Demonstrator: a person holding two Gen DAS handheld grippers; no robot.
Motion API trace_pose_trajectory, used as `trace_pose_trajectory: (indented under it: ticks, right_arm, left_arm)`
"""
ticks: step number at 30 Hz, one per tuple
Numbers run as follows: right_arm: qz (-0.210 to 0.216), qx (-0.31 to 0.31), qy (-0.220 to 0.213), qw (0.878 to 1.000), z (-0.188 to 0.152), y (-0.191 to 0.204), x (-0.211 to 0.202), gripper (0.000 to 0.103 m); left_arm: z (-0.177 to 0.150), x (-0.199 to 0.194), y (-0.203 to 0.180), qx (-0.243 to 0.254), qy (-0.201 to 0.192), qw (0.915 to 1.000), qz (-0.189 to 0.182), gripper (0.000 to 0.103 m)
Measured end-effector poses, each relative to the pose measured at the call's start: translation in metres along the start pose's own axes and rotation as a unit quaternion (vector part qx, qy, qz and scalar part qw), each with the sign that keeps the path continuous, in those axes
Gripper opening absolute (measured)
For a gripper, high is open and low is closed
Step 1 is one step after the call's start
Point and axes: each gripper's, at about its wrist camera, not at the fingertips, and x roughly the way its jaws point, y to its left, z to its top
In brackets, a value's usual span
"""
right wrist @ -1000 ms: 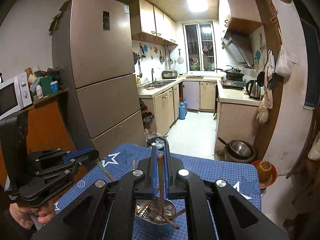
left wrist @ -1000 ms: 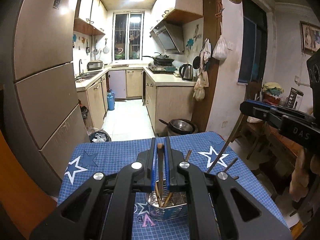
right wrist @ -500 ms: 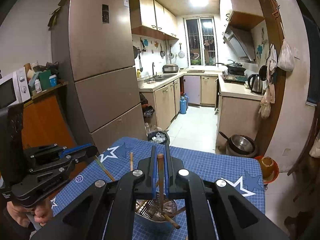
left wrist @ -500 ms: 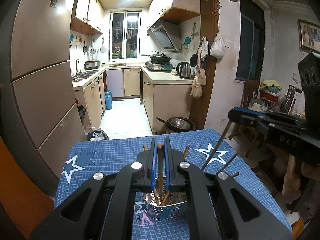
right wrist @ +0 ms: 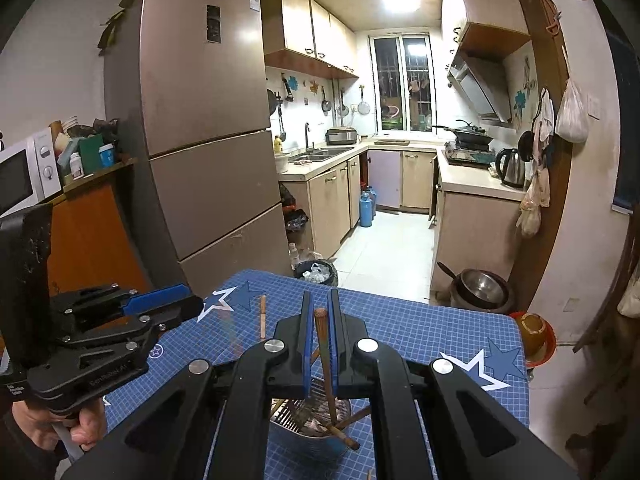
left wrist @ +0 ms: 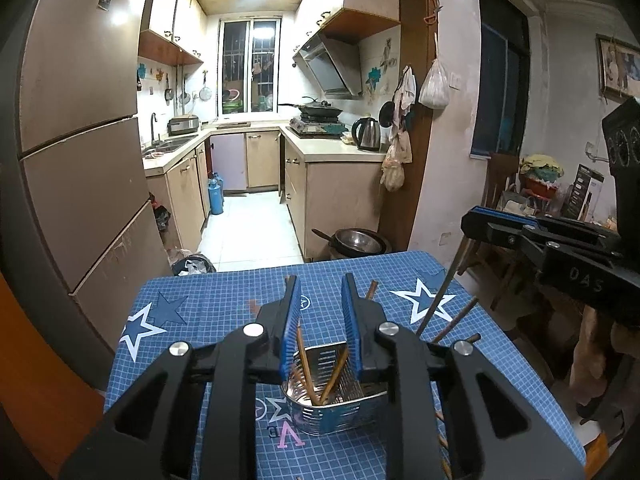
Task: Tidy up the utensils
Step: 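Open the left tool over the holder while the right tool opens to release its chopstick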
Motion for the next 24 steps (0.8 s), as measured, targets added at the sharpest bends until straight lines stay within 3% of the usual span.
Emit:
trace_pose_trajectory:
  ticks: [2, 4, 5, 7, 8, 19, 22, 24]
  right_arm:
    - [0.001, 0.001, -0.004, 1.000, 0.000, 0.000, -0.005, 0.010]
    - [0.001, 0.004, -0.013, 1.000, 0.000, -0.001, -0.012, 0.030]
    - [0.001, 0.006, -0.021, 1.000, 0.001, -0.002, -0.018, 0.033]
    - [-0.001, 0.009, -0.030, 1.000, 0.004, -0.003, -0.027, 0.041]
    - [-0.003, 0.010, -0.034, 0.999, 0.005, -0.003, -0.032, 0.041]
    - [-0.006, 0.000, -0.056, 0.998, 0.012, 0.008, -0.080, 0.041]
    - [0.003, 0.000, -0.065, 0.998, -0.001, 0.010, -0.106, 0.044]
    - [0.009, -0.006, -0.073, 0.997, -0.025, 0.012, -0.132, 0.047]
  left_arm:
    - [0.000, -0.002, -0.001, 0.000, -0.001, 1.0000, 0.000, 0.020]
    - [0.000, -0.007, -0.002, 0.000, -0.004, 1.0000, 0.000, 0.020]
    - [0.000, -0.010, -0.003, 0.000, -0.006, 1.0000, 0.000, 0.021]
    - [0.002, -0.017, -0.005, 0.000, -0.012, 0.9999, 0.002, 0.033]
    - [0.003, -0.022, -0.007, 0.001, -0.018, 0.9998, 0.006, 0.038]
    - [0.006, -0.067, -0.025, 0.013, -0.041, 0.9991, 0.006, 0.038]
    - [-0.005, -0.090, -0.029, 0.022, -0.054, 0.9982, 0.013, 0.039]
    - [-0.021, -0.111, -0.033, 0.036, -0.066, 0.9969, 0.022, 0.046]
